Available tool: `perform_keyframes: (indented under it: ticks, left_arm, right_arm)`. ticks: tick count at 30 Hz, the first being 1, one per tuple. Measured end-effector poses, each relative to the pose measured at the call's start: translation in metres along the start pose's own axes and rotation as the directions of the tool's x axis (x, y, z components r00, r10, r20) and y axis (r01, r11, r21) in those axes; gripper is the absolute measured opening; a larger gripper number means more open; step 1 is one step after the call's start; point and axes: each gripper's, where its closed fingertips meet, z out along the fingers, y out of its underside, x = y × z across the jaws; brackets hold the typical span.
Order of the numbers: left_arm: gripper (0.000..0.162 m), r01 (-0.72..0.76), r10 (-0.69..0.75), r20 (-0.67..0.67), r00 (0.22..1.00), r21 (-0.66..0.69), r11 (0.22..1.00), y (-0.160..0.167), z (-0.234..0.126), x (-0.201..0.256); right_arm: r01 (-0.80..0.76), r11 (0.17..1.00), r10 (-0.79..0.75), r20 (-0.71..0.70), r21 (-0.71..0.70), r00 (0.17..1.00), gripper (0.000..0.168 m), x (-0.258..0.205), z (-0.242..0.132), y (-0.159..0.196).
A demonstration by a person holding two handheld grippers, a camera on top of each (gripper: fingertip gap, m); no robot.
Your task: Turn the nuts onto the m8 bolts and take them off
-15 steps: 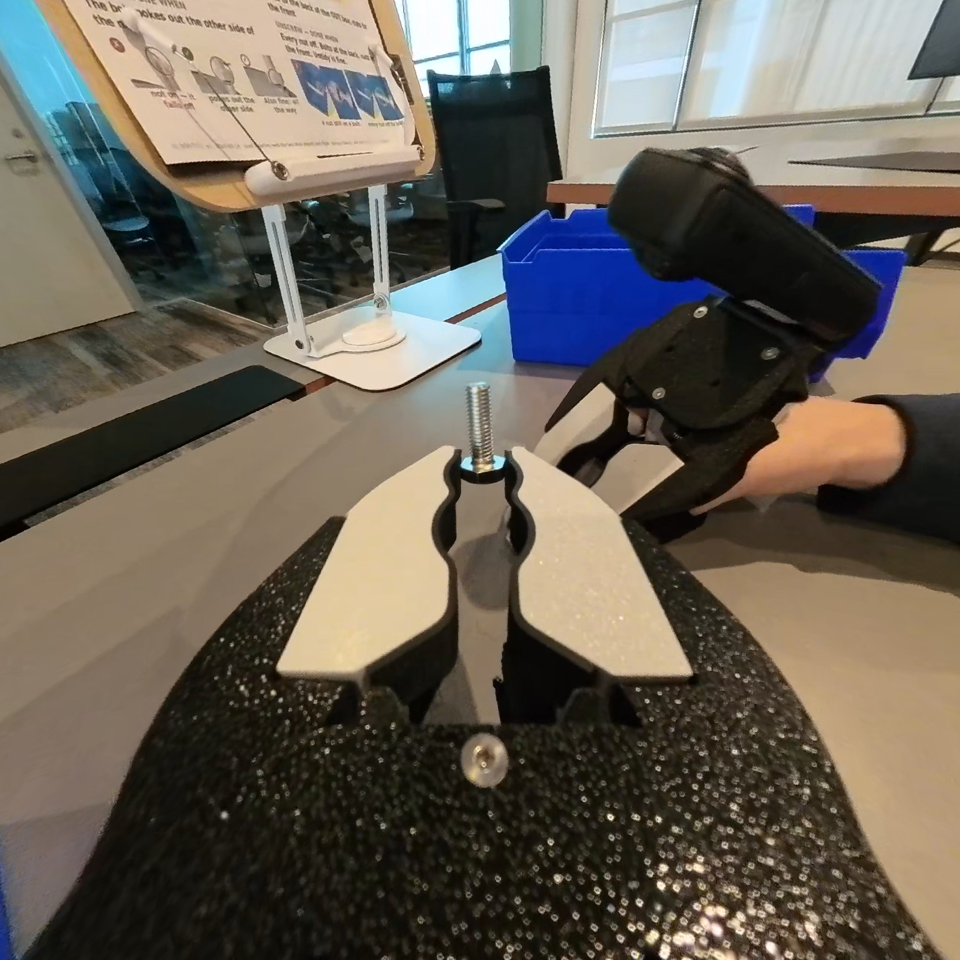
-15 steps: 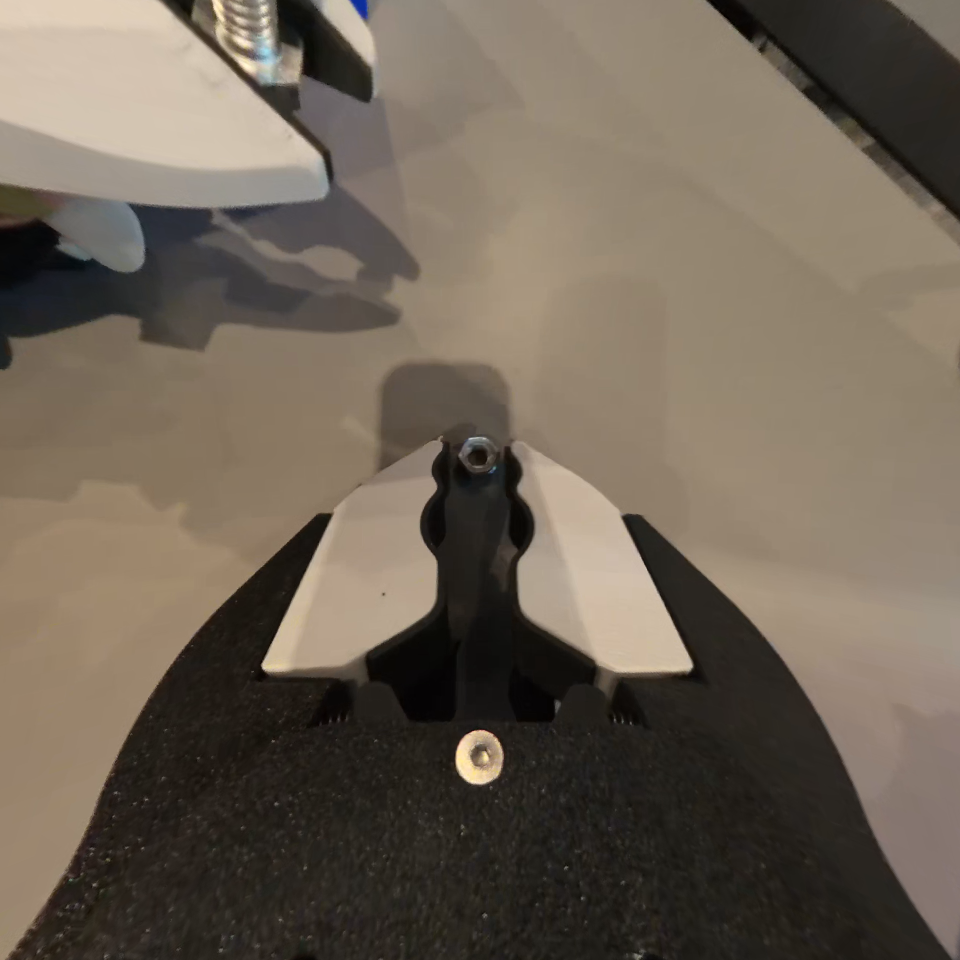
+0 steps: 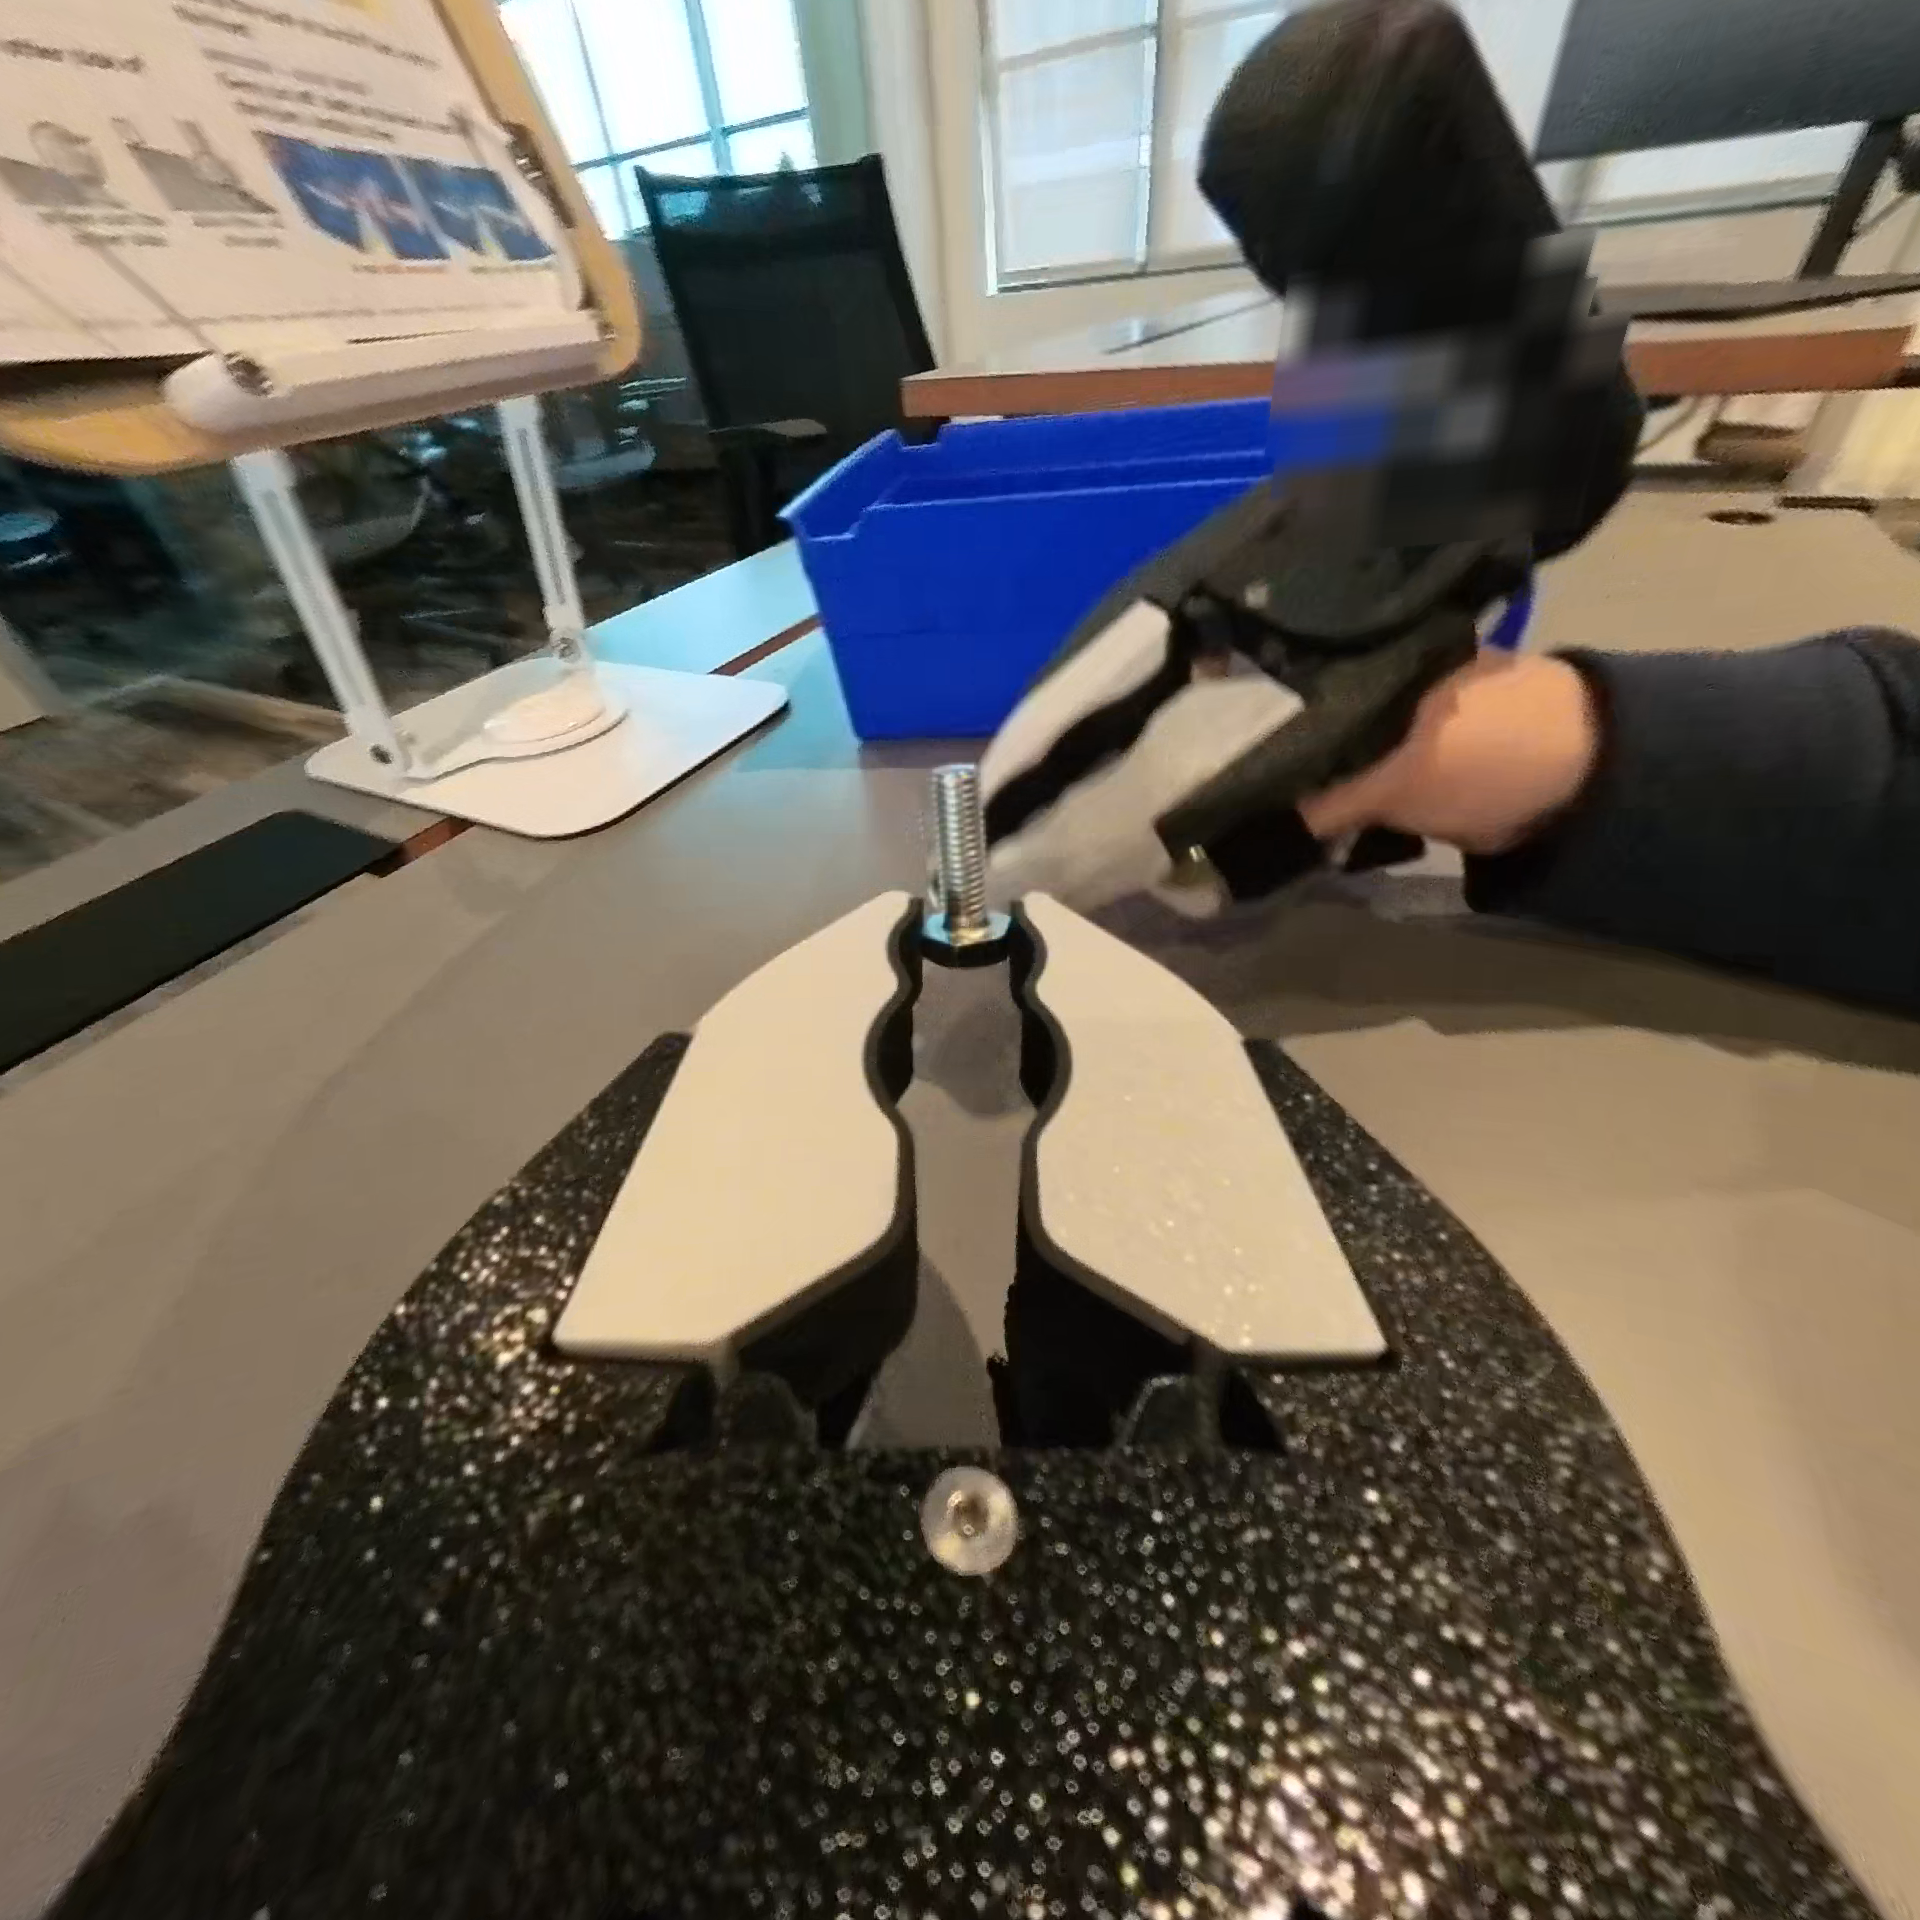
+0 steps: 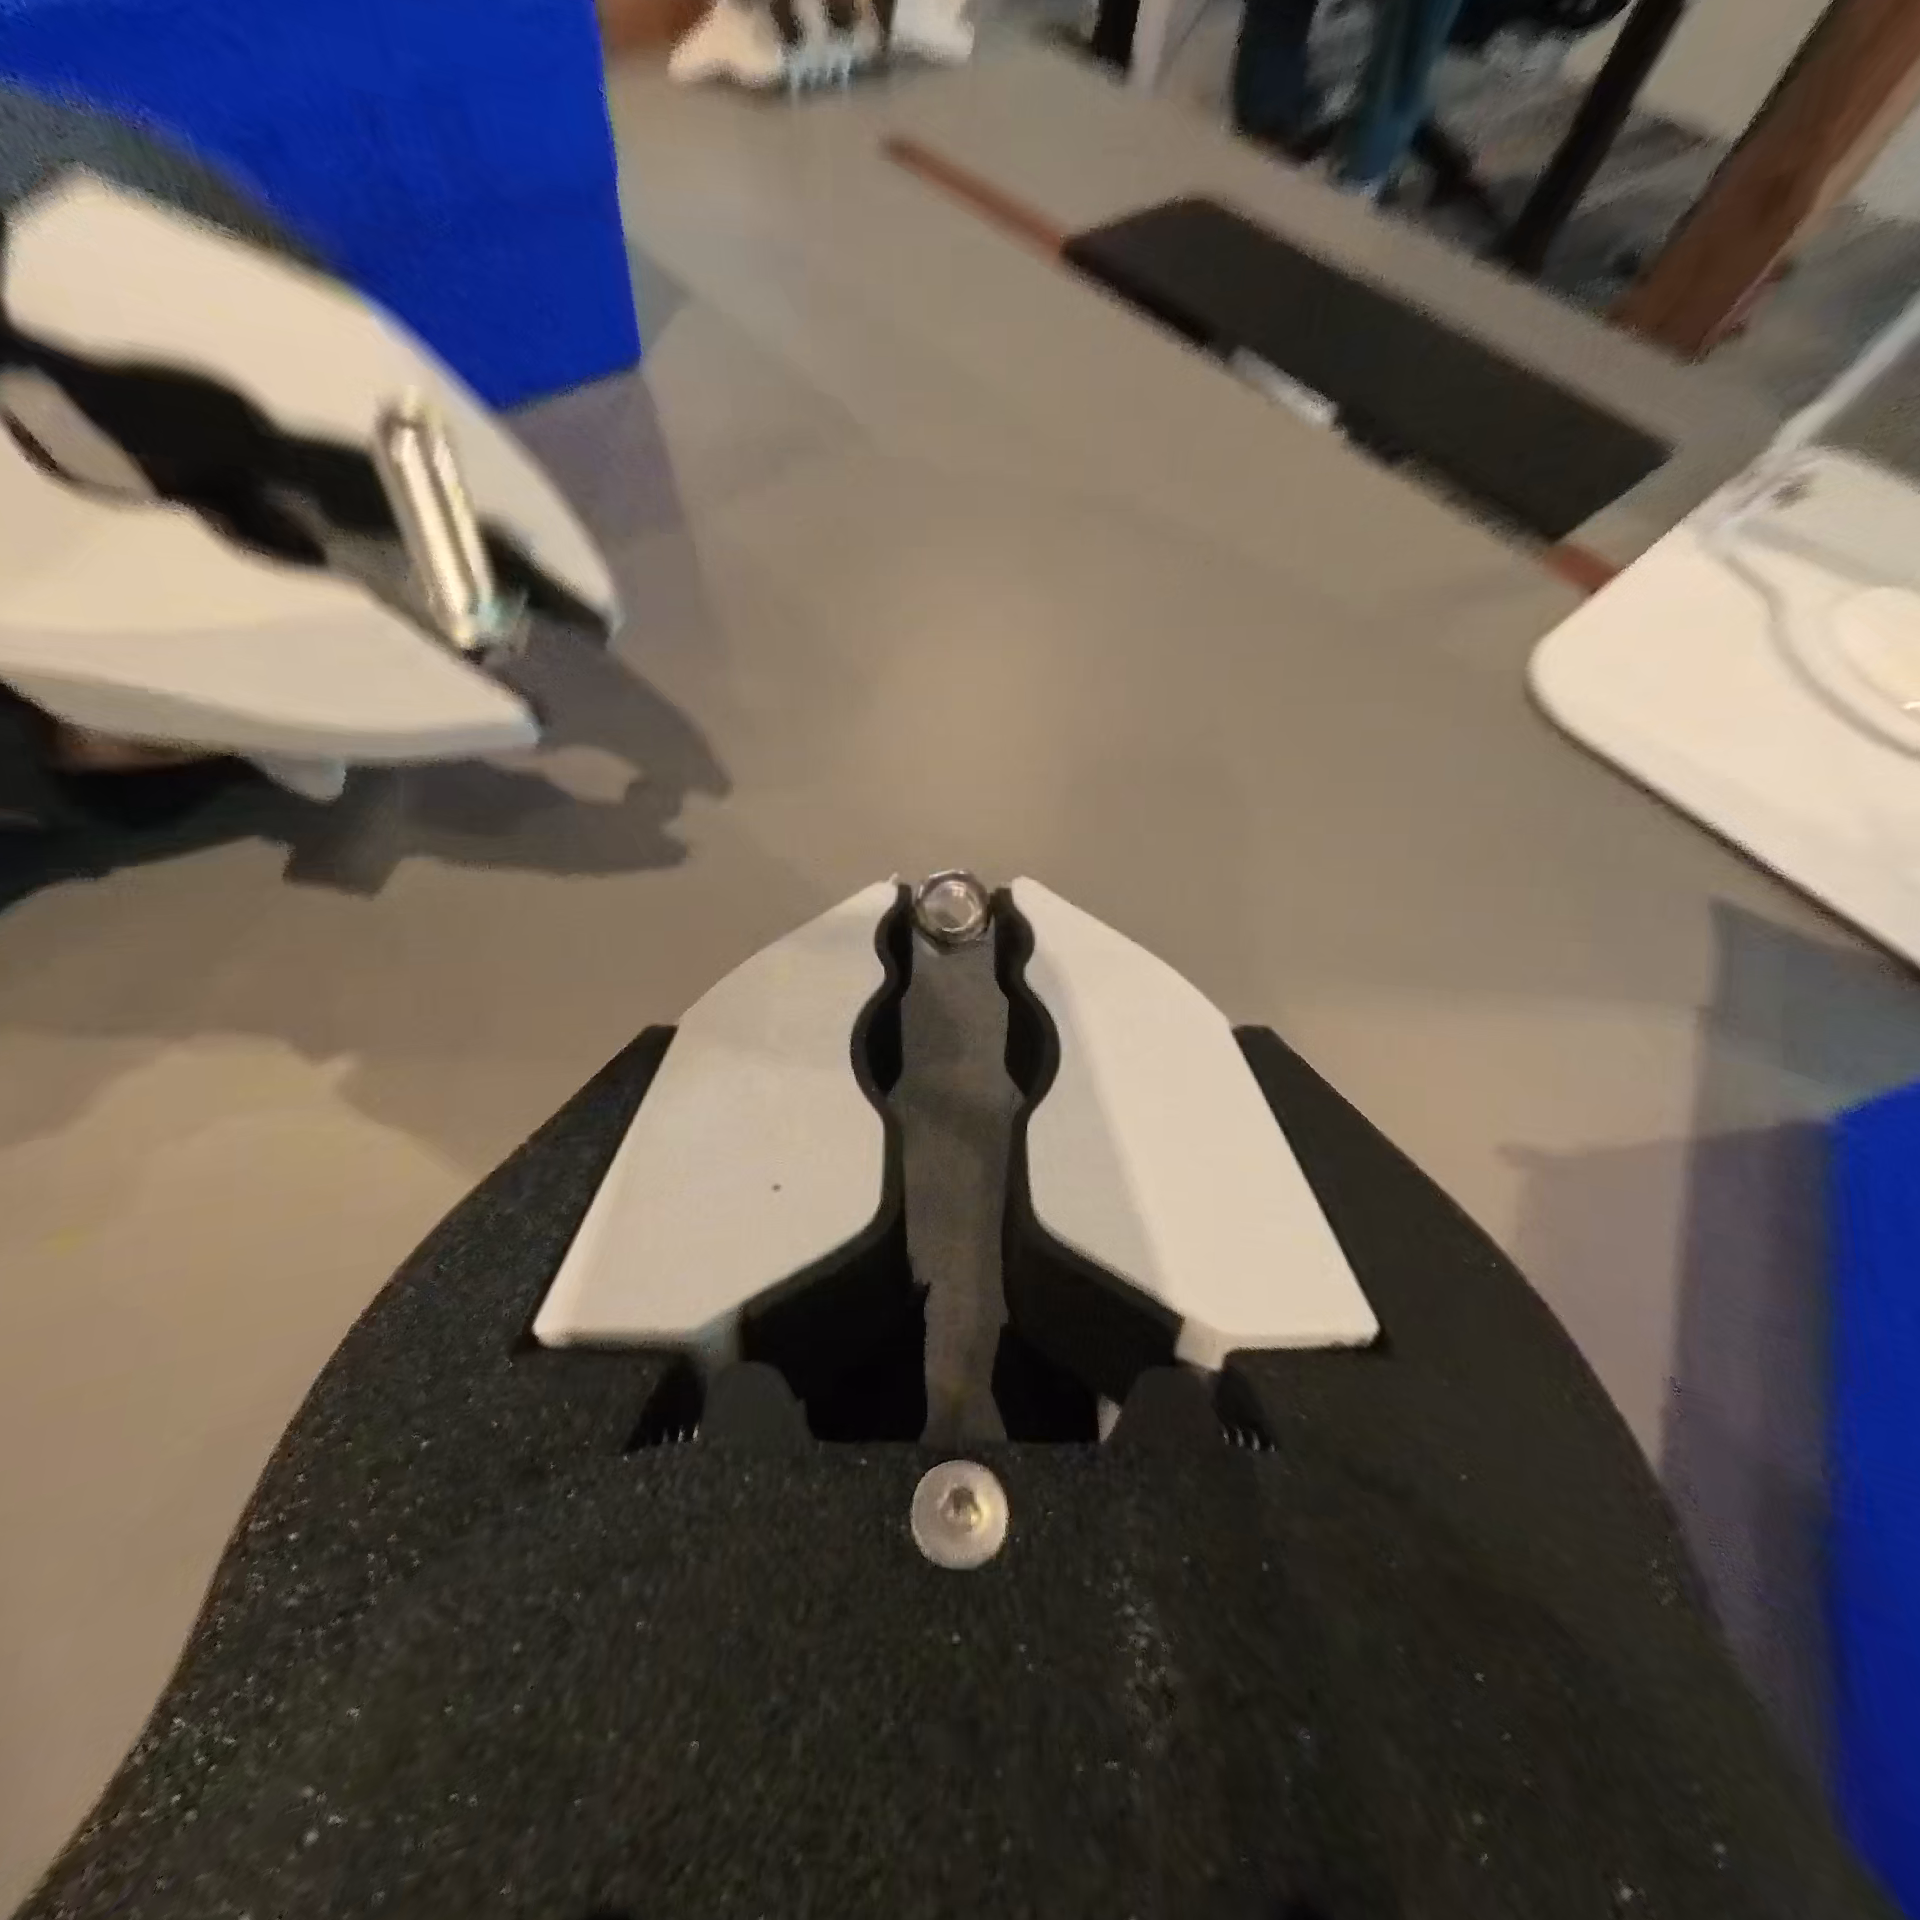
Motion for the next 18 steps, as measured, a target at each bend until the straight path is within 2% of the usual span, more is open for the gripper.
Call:
perform_keyframes:
  ticks: [2,5,10,18]
  left_arm:
    - [0.015,-0.025,0.025,-0.036,0.999,-0.001,1.0,0.0,0.002,0.007]
    - [0.015,-0.015,0.016,-0.154,0.988,0.003,1.0,-0.001,0.004,0.025]
    - [0.015,-0.036,0.036,-0.23,0.972,0.004,0.999,-0.001,0.004,0.038]
    - [0.015,-0.059,0.066,-0.274,0.959,0.031,0.998,-0.003,0.002,0.046]
  right_arm:
    - [-0.019,0.992,0.014,0.041,0.124,0.999,0.015,0.003,-0.017,-0.021]
    - [-0.005,0.939,-0.079,0.232,0.343,0.97,0.015,-0.025,-0.048,-0.057]
    - [0.13,0.932,-0.245,0.326,0.337,0.913,0.015,-0.059,-0.061,-0.061]
    - [0.166,0.944,-0.272,0.391,0.285,0.879,0.015,-0.076,-0.06,-0.055]
